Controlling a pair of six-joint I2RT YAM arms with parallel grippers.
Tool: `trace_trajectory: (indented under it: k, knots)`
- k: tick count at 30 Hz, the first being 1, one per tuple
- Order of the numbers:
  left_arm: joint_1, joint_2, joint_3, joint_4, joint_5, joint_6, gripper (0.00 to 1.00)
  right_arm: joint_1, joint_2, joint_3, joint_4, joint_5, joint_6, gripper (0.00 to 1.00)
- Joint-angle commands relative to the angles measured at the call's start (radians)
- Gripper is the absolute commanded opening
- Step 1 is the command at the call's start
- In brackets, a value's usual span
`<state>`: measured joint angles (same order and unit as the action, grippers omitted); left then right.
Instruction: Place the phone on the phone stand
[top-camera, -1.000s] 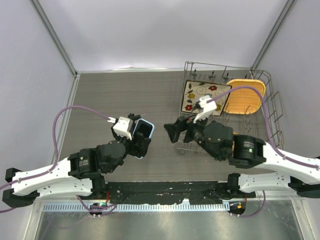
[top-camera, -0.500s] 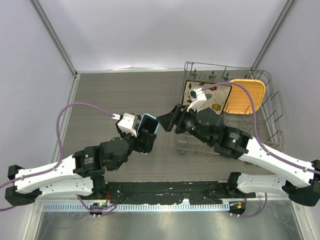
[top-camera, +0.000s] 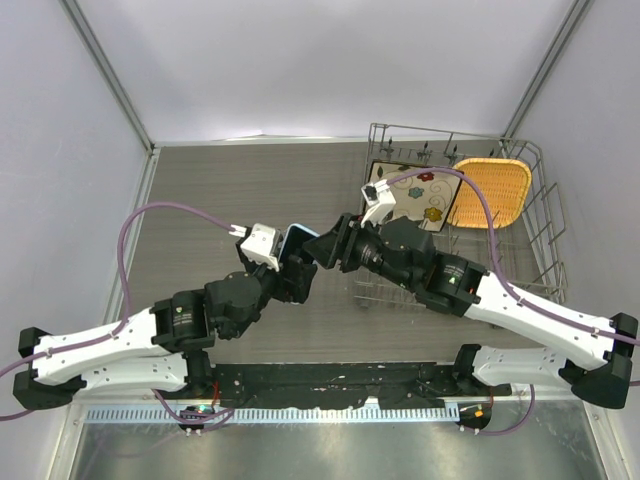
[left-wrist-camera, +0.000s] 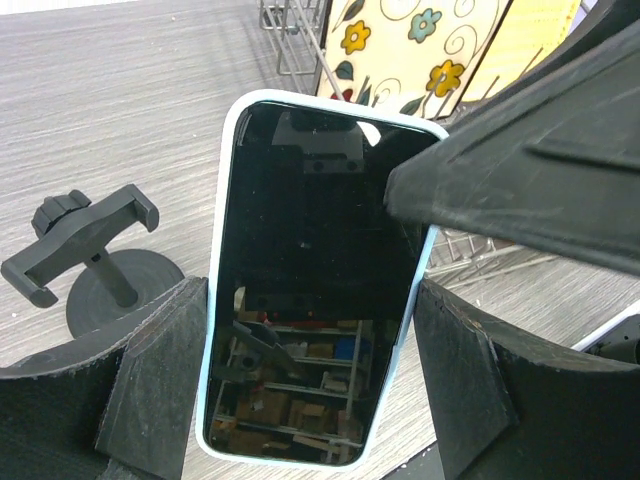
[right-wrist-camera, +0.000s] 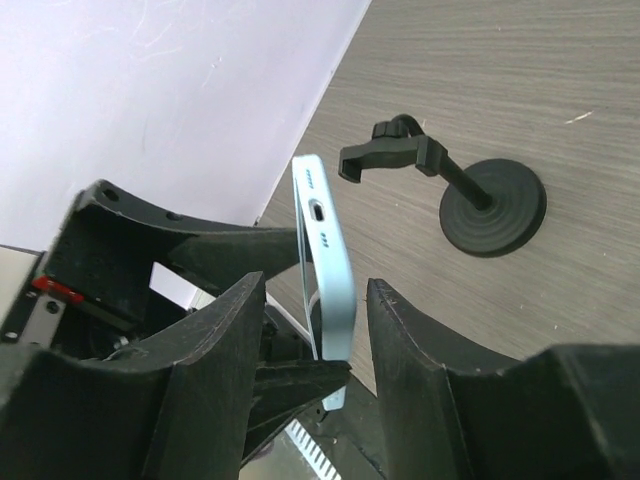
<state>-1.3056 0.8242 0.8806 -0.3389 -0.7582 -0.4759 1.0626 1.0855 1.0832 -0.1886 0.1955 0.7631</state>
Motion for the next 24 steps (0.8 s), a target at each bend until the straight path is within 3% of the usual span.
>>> trace_trajectory:
  k: [1,6,9,11,12,14,15,16,19,21,22,24]
  knots:
    - [0.008,-0.016,0.061,0.129,-0.026,0.020,0.00,-0.006,-0.004,-0.014,0.051,-0.008,0.002,0.50]
    - [0.011,-0.022,0.067,0.120,-0.018,0.008,0.00,-0.013,-0.015,-0.040,0.058,-0.013,0.016,0.42]
    - [0.011,-0.026,0.066,0.126,-0.012,0.006,0.00,-0.012,-0.019,-0.045,0.077,-0.014,0.013,0.26]
    - [0.011,-0.023,0.064,0.126,-0.007,0.008,0.00,-0.013,-0.021,-0.046,0.093,-0.014,-0.002,0.06]
    - [0.011,-0.020,0.066,0.120,0.014,0.003,0.00,-0.013,-0.022,-0.046,0.095,-0.018,-0.005,0.01]
    - [0.012,-0.010,0.081,0.089,0.051,-0.015,0.02,-0.016,-0.035,-0.046,0.107,-0.033,-0.037,0.01]
    - [0.020,-0.005,0.087,0.072,0.112,-0.026,0.10,-0.021,-0.041,-0.048,0.110,-0.044,-0.054,0.01]
    - [0.026,-0.004,0.098,0.042,0.146,-0.033,0.40,-0.026,-0.051,-0.049,0.110,-0.050,-0.071,0.01]
    - [0.090,-0.019,0.106,-0.011,0.311,-0.088,0.85,-0.074,-0.101,-0.054,0.110,-0.102,-0.146,0.01]
    - [0.178,-0.037,0.103,-0.031,0.408,-0.113,0.93,-0.113,-0.130,-0.058,0.110,-0.154,-0.197,0.01]
    - [0.213,-0.037,0.106,-0.037,0.538,-0.118,0.99,-0.153,-0.134,-0.057,0.112,-0.241,-0.214,0.01]
    - [0.306,-0.037,0.121,-0.064,0.646,-0.139,1.00,-0.197,-0.133,-0.040,0.106,-0.347,-0.260,0.01]
